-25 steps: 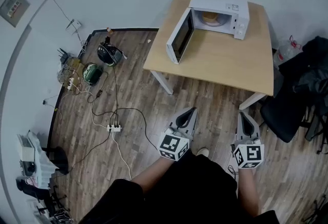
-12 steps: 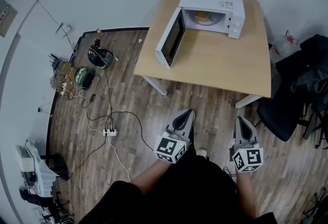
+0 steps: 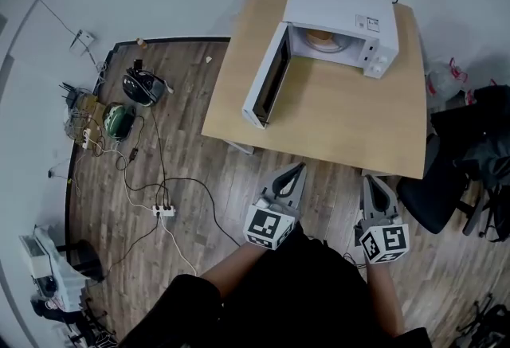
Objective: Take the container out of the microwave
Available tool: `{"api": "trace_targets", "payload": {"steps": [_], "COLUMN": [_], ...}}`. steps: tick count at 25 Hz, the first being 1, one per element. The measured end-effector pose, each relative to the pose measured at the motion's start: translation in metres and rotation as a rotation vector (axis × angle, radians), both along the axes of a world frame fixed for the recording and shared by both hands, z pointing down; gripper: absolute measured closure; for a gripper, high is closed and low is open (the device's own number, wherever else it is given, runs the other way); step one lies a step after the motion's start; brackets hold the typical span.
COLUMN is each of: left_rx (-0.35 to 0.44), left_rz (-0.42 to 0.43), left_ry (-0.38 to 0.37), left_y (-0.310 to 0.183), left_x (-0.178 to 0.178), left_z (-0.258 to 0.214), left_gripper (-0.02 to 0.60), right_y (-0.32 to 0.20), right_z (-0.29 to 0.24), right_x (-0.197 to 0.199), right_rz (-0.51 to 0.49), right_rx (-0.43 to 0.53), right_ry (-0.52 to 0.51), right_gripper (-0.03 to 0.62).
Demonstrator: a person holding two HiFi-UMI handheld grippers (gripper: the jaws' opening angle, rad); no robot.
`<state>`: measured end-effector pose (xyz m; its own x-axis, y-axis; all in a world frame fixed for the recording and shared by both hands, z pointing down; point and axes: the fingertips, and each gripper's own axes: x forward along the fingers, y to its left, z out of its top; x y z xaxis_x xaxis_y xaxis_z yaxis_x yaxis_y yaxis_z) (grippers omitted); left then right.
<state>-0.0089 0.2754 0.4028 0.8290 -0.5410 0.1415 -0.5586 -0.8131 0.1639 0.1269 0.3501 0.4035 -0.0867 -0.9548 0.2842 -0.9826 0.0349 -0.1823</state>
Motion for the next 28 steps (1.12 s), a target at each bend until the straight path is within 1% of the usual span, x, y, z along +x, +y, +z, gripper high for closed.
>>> {"api": "trace_targets", "payload": {"steps": [5, 9, 12, 16, 19, 21, 24, 28], "left_rx": [0.003, 0.013, -0.002, -0.004, 0.005, 0.0, -0.013, -0.039], "left_rz": [0.025, 0.035, 0.053, 0.141, 0.183, 0.176, 0.132, 0.051], "left_ry": [-0.002, -0.002, 0.005, 0.034, 0.025, 0.025, 0.029, 0.027], "left_y": [-0.06, -0.1, -0.126, -0.137, -0.145, -0.152, -0.168, -0.196], "left_x": [0.006, 0.001, 0.004, 0.018, 0.024, 0.025, 0.025, 0.026], "left_z": [-0.002, -0.006, -0.004, -0.003, 0.002, 0.007, 0.012, 0.018], "left_gripper": [0.571, 0.571, 0.571, 0.571, 0.571, 0.571, 0.572, 0.571], "right_y": [-0.066, -0.108, -0.139, -0.172, -0.191, -0.2, -0.217, -0.255], "right_z": [-0.006, -0.007, -0.005, 0.01, 0.019, 0.025, 0.037, 0.051], "right_x": [0.007, 0.007, 0.009, 0.016, 0.026, 0.035, 0.048, 0.059], "right_rz": [-0.002, 0.015, 0.021, 0.04, 0.096, 0.132, 0.158, 0.142], "right_rx": [-0.016, -0.021, -0.028, -0.091, -0.098, -0.098, -0.104, -0.095], "right_ry": [-0.002, 0.012, 0.003, 0.044, 0.018, -0.027, -0.074, -0.093], "right_gripper": [0.536, 0.536, 0.536, 0.535, 0.536, 0.536, 0.534, 0.534]}}
